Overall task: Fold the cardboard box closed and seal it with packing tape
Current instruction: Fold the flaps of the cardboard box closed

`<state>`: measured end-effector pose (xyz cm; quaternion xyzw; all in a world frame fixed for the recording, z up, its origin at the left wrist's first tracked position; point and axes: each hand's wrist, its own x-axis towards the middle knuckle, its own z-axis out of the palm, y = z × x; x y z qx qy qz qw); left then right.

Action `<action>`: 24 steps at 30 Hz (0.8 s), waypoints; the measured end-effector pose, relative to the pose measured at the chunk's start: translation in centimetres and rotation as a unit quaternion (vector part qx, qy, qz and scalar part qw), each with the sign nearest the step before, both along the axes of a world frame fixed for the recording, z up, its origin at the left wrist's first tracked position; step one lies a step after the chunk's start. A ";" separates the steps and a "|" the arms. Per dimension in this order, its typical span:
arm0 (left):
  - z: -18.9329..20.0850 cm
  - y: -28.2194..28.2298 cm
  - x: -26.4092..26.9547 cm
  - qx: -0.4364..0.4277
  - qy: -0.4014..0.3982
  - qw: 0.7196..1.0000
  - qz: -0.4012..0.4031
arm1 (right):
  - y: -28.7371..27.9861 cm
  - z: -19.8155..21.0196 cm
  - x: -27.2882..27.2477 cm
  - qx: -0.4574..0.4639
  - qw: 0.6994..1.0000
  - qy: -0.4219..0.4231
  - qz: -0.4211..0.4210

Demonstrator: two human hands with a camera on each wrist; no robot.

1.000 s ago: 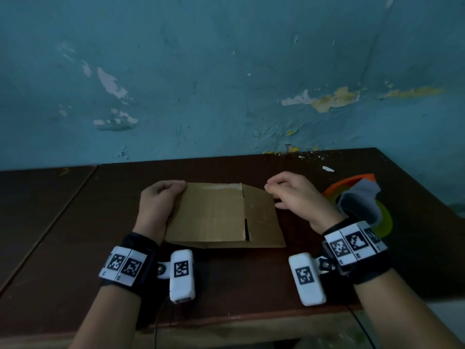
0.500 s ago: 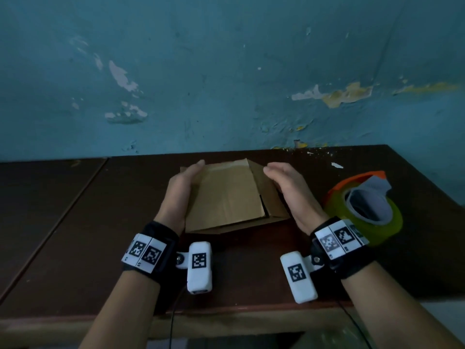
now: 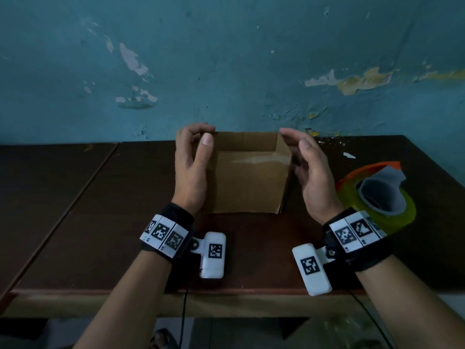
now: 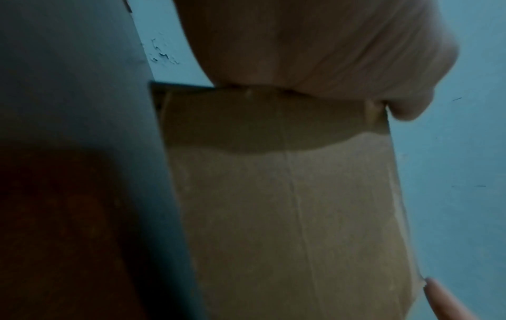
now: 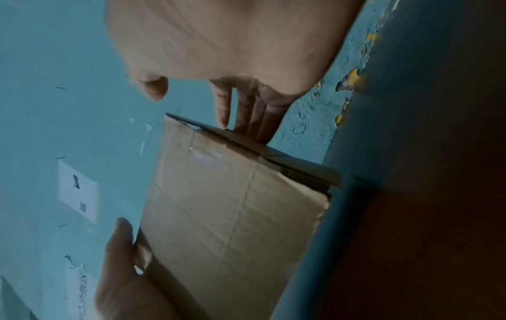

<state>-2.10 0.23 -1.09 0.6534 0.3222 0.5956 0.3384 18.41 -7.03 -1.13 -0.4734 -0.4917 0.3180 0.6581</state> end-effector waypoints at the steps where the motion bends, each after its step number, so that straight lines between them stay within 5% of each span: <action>1: 0.0 0.0 0.1 0.006 -0.007 1.000 -0.003 | 0.1 0.0 0.0 0.008 1.000 0.002 0.000; 13: -0.5 -0.3 0.6 -0.052 -0.018 0.991 -0.122 | 0.4 -1.2 0.1 0.039 0.999 0.033 0.016; 24: -0.7 -0.3 1.2 -0.048 -0.024 0.993 -0.107 | 0.8 -2.0 -0.1 -0.012 0.992 0.082 0.090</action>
